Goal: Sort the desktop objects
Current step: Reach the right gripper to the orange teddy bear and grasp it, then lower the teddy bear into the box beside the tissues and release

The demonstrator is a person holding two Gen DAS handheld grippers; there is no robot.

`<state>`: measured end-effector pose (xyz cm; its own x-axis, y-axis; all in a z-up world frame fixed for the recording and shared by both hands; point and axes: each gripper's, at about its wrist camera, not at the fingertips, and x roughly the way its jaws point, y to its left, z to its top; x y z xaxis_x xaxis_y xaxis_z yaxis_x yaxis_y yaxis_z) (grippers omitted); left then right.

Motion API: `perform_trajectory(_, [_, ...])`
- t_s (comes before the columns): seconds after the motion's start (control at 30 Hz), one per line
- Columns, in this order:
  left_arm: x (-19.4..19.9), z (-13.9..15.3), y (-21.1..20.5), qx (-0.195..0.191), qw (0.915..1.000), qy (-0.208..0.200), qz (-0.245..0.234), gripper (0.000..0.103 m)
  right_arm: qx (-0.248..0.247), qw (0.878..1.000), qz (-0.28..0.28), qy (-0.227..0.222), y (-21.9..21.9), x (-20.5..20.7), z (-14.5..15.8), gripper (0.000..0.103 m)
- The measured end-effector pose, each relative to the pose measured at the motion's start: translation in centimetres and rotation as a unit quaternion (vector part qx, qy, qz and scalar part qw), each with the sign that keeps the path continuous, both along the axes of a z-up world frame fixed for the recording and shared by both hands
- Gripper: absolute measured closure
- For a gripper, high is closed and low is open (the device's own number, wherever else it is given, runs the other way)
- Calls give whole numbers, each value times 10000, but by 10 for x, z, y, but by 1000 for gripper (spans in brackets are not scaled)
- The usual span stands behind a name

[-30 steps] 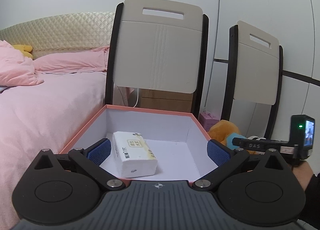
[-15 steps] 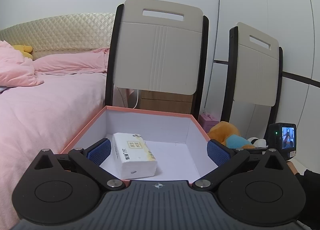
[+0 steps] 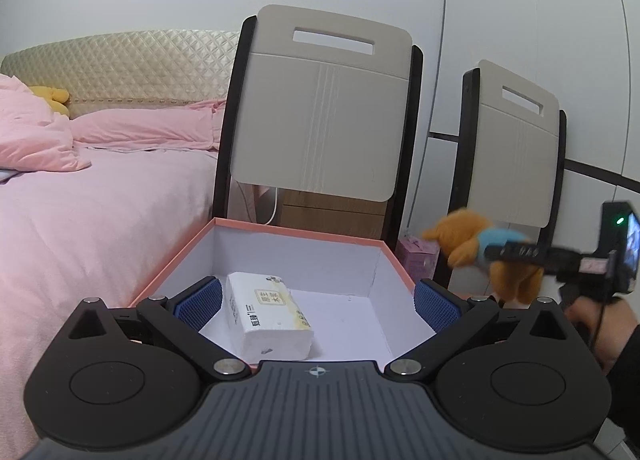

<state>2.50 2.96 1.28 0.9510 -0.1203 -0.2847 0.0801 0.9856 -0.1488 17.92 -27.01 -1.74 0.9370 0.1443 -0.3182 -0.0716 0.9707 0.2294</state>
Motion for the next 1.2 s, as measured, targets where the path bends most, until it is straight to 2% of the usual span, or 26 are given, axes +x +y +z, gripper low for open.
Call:
perform_trajectory(0.1, [-2,2,2,-41,10000,-50,45,0,39,9993,165,-320,10,-11,23,33])
perform_trajectory(0.23, [-5,5,6,-47,9998,-151,132,0,-124,9967,744,-289,42,-5,47,33])
perform_trajectory(0.37, [-7,8,14,-159,9993,-231,242,0,-541,9865,1523,253,93,17,56,33])
perform_trajectory(0.5, [-7,11,24,-331,9985,-274,344,0,-1054,9682,2060,947,147,46,39,33])
perform_trajectory(0.63, [-7,13,32,-419,9978,-280,436,0,-1681,9515,2099,1492,191,75,13,33])
perform_trajectory(0.8, [-7,14,39,-489,9973,-236,496,0,-2046,9396,1901,1979,211,103,-9,32])
perform_trajectory(0.93, [-8,15,44,-575,9968,-239,496,0,-1966,9341,1830,2351,204,107,-19,31])
perform_trajectory(1.03, [-7,16,45,-581,9968,-218,507,0,-1898,9332,1803,2463,203,106,-21,26])
perform_trajectory(1.2, [-5,14,42,-463,9978,-161,455,0,-1581,9427,1837,2291,200,102,-13,8])
